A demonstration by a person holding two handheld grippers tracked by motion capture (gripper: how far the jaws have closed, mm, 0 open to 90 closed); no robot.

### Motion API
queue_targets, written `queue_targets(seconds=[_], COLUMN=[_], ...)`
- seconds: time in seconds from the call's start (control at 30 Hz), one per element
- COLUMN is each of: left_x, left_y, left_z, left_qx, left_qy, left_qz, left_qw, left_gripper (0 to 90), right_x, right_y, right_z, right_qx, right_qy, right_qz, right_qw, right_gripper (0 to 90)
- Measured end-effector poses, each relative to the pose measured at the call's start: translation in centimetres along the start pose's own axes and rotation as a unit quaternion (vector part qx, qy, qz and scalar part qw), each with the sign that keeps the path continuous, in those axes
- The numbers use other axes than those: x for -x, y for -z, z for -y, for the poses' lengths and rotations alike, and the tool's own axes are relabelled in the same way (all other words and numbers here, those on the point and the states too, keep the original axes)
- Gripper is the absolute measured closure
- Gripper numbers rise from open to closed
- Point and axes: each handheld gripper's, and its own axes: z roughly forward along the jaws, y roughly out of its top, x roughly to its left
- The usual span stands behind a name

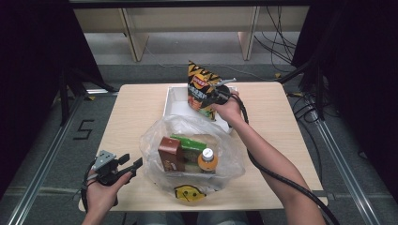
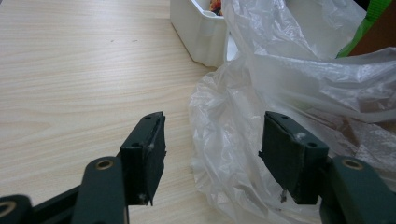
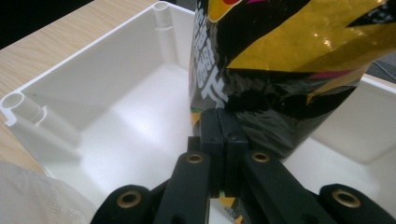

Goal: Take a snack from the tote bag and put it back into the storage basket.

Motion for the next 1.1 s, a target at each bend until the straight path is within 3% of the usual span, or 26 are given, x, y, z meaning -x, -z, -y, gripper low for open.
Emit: queue_targets(seconds=[0.03, 0.27, 0.3, 0.33, 0.37, 0.4, 0.5, 0.53, 0.63, 0.7, 0.73, 0.77, 0.8, 0.87, 0.9, 0.93, 0.97, 1.0, 1.1], left_x=[0.0, 0.0, 0.0, 0.0, 0.0, 0.0, 0.0, -0.1, 0.0, 0.0, 0.0, 0.0, 0.0, 0.0, 0.0, 0.0, 0.0, 0.0, 0.0], left_y=[0.0, 0.1, 0.1, 0.1, 0.1, 0.0, 0.1, 0.0, 0.1, 0.1, 0.1, 0.1, 0.0, 0.0, 0.0, 0.0, 0.1, 0.1, 0.1], left_z=[0.0, 0.0, 0.0, 0.0, 0.0, 0.0, 0.0, 0.0, 0.0, 0.0, 0.0, 0.0, 0.0, 0.0, 0.0, 0.0, 0.0, 0.0, 0.0], left_qx=[0.000, 0.002, 0.002, 0.002, 0.000, 0.000, 0.000, 0.002, 0.000, -0.001, -0.001, -0.001, -0.001, -0.001, 0.000, 0.000, 0.000, 0.000, -0.001], left_qy=[0.001, 0.001, 0.001, 0.001, 0.001, 0.001, 0.000, 0.002, 0.001, 0.000, 0.001, 0.001, 0.002, 0.002, 0.002, 0.002, 0.001, 0.001, 0.001], left_qz=[0.000, 0.003, 0.003, 0.003, 0.001, 0.000, 0.000, 0.002, 0.000, -0.001, -0.001, -0.001, 0.000, -0.001, -0.001, 0.000, 0.000, 0.000, -0.001], left_qw=[1.0000, 1.0000, 1.0000, 1.0000, 1.0000, 1.0000, 1.0000, 1.0000, 1.0000, 1.0000, 1.0000, 1.0000, 1.0000, 1.0000, 1.0000, 1.0000, 1.0000, 1.0000, 1.0000], left_gripper=[39.4, 39.4, 39.4, 39.4, 39.4, 39.4, 39.5, 39.4, 39.4, 39.4, 39.4, 39.4, 39.5, 39.7, 39.7, 39.7, 39.7, 39.7, 39.7], right_x=[0.0, -0.3, -0.2, -0.2, 0.0, -0.1, 0.1, 0.1, 0.3, 0.1, 0.2, 0.4, 0.4, 0.6, 0.4, 0.5, 0.8, 0.6, 1.0], right_y=[-0.1, -0.7, -1.1, -1.0, -1.2, -1.3, -1.5, -1.4, -1.7, -1.6, -1.5, -1.6, -1.5, -1.5, -1.3, -1.5, -1.2, -1.3, -1.3], right_z=[0.1, 0.5, 0.7, 0.7, 0.8, 0.8, 0.9, 0.8, 0.9, 0.9, 0.8, 0.8, 0.6, 0.6, 0.5, 0.5, 0.3, 0.3, 0.2], right_qx=[0.000, -0.021, -0.006, -0.016, -0.015, -0.017, -0.020, -0.033, -0.030, -0.036, -0.041, -0.034, -0.040, -0.035, -0.044, -0.030, -0.041, -0.038, -0.036], right_qy=[0.010, 0.016, 0.021, 0.011, 0.021, 0.006, 0.013, 0.014, 0.013, 0.000, 0.001, 0.019, 0.011, 0.024, 0.012, 0.014, 0.025, 0.010, 0.015], right_qz=[0.001, -0.002, 0.002, 0.001, 0.006, 0.002, 0.011, 0.008, 0.011, 0.013, 0.014, 0.021, 0.021, 0.028, 0.026, 0.031, 0.031, 0.033, 0.040], right_qw=[1.0000, 0.9996, 0.9997, 0.9998, 0.9997, 0.9998, 0.9997, 0.9993, 0.9994, 0.9993, 0.9990, 0.9990, 0.9989, 0.9987, 0.9986, 0.9990, 0.9983, 0.9987, 0.9984], right_gripper=[90.0, 90.0, 90.0, 90.0, 90.0, 90.0, 90.0, 90.0, 90.0, 90.0, 90.0, 90.0, 90.0, 90.0, 90.0, 90.0, 90.0, 90.0, 90.0])
